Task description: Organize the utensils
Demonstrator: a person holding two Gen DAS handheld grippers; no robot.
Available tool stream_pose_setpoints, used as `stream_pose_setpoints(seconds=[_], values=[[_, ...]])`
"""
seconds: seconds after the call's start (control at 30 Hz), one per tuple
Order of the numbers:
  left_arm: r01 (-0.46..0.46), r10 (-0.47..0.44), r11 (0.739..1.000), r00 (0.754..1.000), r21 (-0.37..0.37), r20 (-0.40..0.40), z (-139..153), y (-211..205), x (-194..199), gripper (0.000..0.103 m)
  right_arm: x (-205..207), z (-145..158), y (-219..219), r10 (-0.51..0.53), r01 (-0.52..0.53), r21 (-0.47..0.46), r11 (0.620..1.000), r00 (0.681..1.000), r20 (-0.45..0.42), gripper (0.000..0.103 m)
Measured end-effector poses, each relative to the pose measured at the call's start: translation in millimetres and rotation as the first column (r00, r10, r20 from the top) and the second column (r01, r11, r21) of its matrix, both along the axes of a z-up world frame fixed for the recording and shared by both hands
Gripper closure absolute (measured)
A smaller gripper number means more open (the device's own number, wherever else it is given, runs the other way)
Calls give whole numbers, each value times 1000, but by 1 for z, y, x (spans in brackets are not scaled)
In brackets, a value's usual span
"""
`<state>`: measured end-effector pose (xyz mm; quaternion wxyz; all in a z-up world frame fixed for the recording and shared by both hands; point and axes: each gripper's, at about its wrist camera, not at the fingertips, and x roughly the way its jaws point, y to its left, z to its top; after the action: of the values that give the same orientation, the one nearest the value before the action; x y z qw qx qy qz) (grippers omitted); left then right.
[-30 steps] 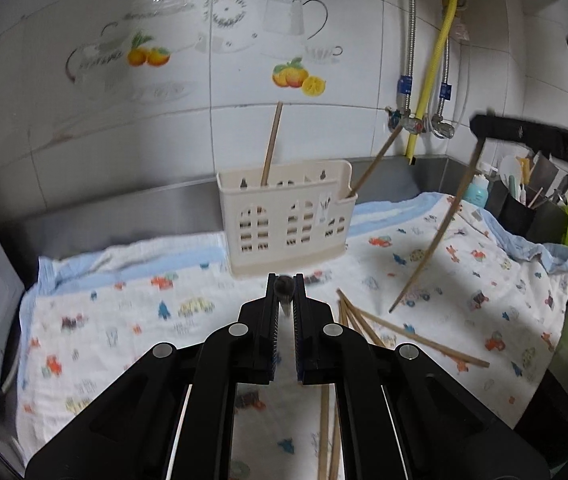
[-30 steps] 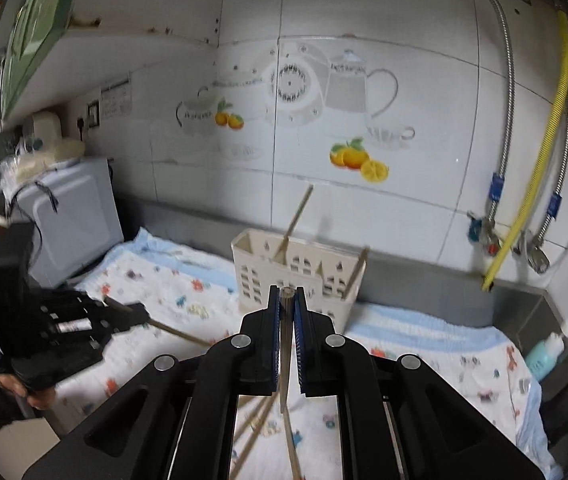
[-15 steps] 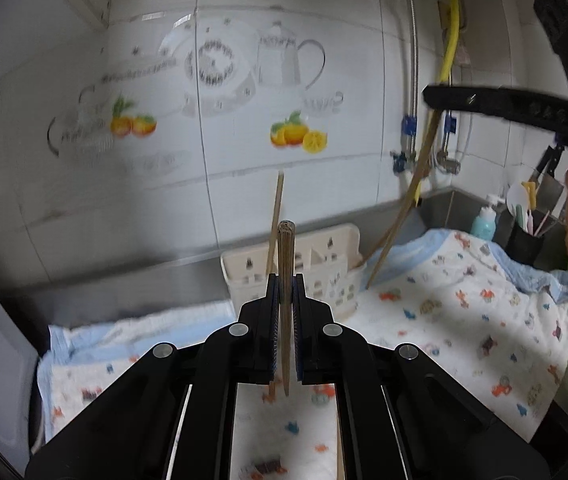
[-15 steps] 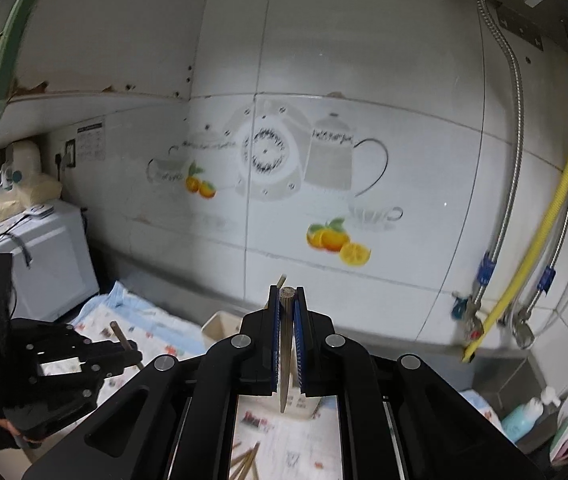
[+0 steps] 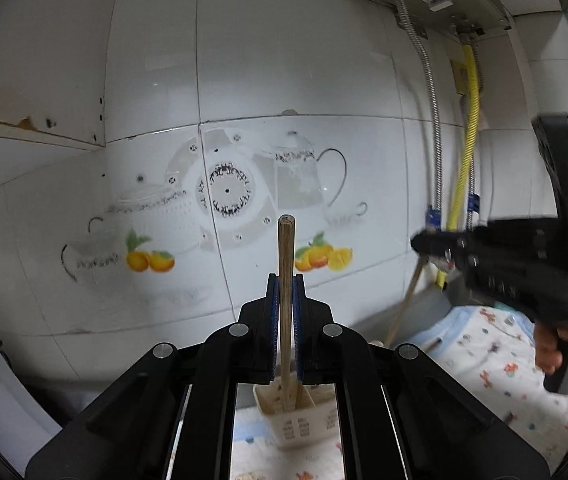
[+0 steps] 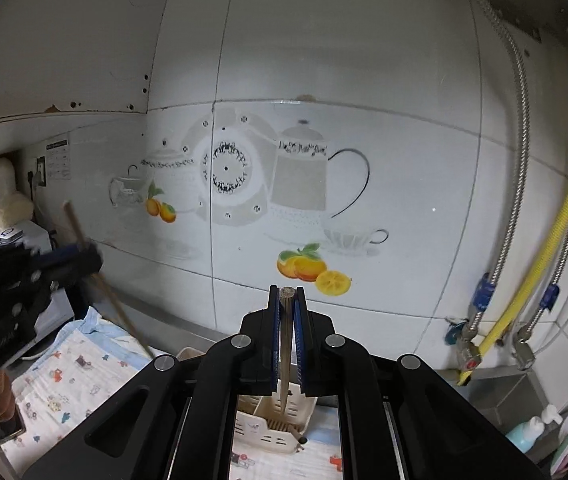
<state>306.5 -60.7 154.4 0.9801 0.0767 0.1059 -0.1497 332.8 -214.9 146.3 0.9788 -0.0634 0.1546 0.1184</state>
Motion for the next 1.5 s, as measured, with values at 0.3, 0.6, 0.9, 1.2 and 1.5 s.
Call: stream_pose_setpoints(seconds=[0.3, 0.6, 0.9, 1.2, 1.5], values=[[-62, 60, 998, 996, -32, -62, -30, 6, 47, 98, 20, -29, 0, 4, -4, -6, 1000, 999, -54, 96], [-79, 76, 997, 983, -14, -164, -66, 11, 72, 98, 31, -51, 1, 3, -5, -11, 1000, 994, -111, 96], [-77, 71, 997, 972, -19, -223, -81, 12, 80, 96, 31, -59, 2, 0, -3, -17, 1000, 992, -124, 96], [-90, 77, 994, 974, -54, -213, -65, 21, 65, 94, 9, -42, -2, -15, 14, -14, 1000, 997, -75, 84], [-92, 78, 994, 978, -64, -195, -57, 38, 6, 75, -54, -40, -9, 0, 0, 1, 1000, 998, -63, 77]])
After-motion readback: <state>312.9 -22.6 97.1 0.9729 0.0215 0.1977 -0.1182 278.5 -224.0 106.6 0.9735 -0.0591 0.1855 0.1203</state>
